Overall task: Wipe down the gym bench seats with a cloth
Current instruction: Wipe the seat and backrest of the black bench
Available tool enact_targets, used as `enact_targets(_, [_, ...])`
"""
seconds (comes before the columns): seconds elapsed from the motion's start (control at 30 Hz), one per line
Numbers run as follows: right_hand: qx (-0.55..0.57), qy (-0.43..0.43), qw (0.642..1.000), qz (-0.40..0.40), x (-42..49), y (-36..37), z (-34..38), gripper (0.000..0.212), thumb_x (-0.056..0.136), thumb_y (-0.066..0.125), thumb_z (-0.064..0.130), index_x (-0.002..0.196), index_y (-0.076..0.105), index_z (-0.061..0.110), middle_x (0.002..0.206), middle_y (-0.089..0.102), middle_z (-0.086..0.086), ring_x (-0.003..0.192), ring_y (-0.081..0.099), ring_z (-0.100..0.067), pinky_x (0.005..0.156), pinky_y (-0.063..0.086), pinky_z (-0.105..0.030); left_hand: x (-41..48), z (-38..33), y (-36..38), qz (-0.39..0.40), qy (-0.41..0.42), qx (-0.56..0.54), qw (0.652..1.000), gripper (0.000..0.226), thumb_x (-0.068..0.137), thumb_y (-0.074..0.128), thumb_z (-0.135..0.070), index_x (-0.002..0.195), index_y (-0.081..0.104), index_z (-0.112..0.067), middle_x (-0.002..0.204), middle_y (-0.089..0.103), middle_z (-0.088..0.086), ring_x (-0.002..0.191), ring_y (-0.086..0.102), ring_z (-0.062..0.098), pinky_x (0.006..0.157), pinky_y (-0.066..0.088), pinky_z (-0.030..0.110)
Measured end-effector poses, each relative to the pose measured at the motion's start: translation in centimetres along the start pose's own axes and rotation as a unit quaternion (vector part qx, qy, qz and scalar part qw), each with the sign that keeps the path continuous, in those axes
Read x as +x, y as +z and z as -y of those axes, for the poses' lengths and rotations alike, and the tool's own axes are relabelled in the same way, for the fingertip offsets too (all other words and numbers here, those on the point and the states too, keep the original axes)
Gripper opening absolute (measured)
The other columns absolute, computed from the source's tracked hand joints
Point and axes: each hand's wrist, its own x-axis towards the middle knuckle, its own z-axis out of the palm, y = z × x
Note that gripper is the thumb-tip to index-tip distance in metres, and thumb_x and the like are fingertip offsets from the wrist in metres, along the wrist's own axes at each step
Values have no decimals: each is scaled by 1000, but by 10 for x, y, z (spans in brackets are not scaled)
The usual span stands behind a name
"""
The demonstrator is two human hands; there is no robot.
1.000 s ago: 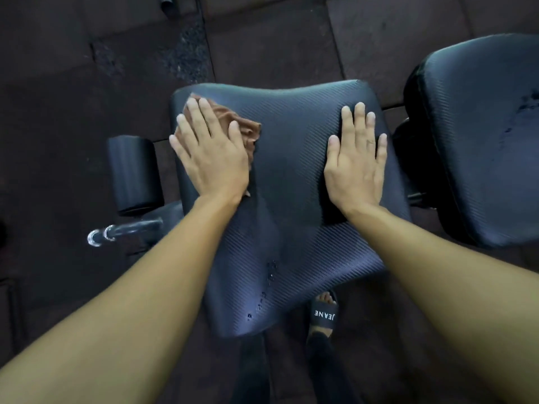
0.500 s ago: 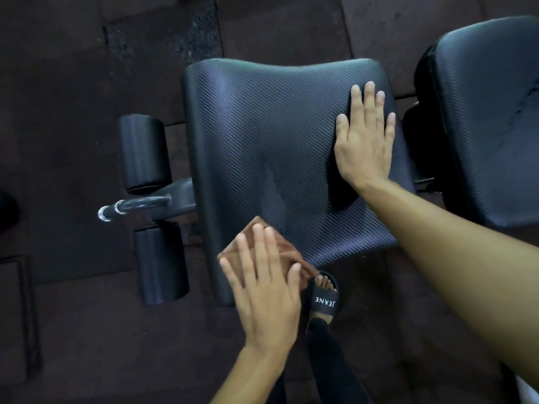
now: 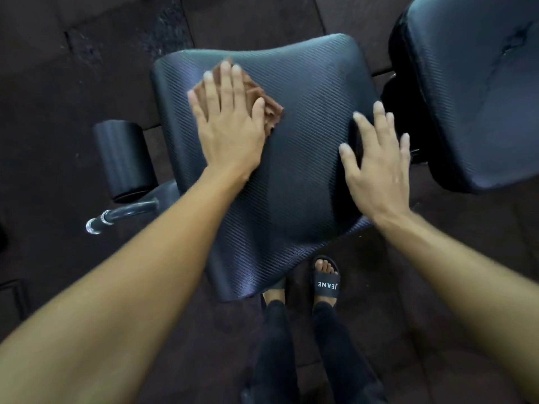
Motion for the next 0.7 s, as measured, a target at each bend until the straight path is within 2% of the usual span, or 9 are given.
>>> enact_targets(0.07, [26,32,999,11,-25,-1,-13,53,102,42,37,154,29,28,166,11,4,153,7,-16,124,5,-46,-39,-12,4,-15,11,10,1000,66,102,15,-49,156,13,-13,164,9,4,151,7,28,120,2,56])
enact_targets(0.2, [83,51,995,36,-34,-3,-17,54,103,42,30,155,26,29,166,9,8,153,0,-11,123,0,-42,-117,-44,12,4,85,7,996,66,102,21,-49,155,15,-10,164,10,8,151,7,31,119,6,59])
enact_targets(0.33, [92,65,993,39,-33,-6,-12,54,103,42,28,155,26,29,166,9,8,153,0,-11,124,-1,-44,-129,-60,12,27,107,6,994,67,103,24,-50,155,15,-9,164,9,8,151,4,29,120,7,58])
enact_targets(0.4, [96,76,992,18,-36,-6,-4,52,103,42,28,153,30,26,166,12,6,153,3,-12,125,1,-45,-126,-58,3,43,118,-27,992,66,102,25,-50,155,18,-11,164,10,5,152,4,26,121,5,56])
enact_targets(0.47, [111,57,992,-5,-45,-3,15,49,102,45,27,150,37,23,165,18,4,153,7,-12,125,0,-42,-120,-45,-8,46,125,-112,985,62,102,26,-48,155,21,-16,164,10,1,152,2,20,122,2,50])
enact_targets(0.57, [144,-19,989,16,-56,8,59,45,101,47,27,147,43,23,164,22,5,153,8,-10,124,-2,-33,-99,-3,-13,-6,43,-176,983,57,101,30,-44,153,28,-19,163,15,1,152,7,19,123,3,46])
enact_targets(0.63, [140,-44,988,37,-61,24,83,46,103,43,30,148,41,25,165,18,6,153,5,-9,125,-1,-35,-85,24,-8,-15,-23,-173,985,56,102,33,-40,153,27,-18,163,16,1,151,8,20,122,5,49])
enact_targets(0.7, [111,-30,992,51,-63,42,98,53,103,39,41,153,31,28,166,10,7,153,-1,-9,125,-2,-40,-81,37,-3,-7,-28,-167,985,56,103,32,-36,155,22,-18,164,12,0,152,4,18,123,2,48])
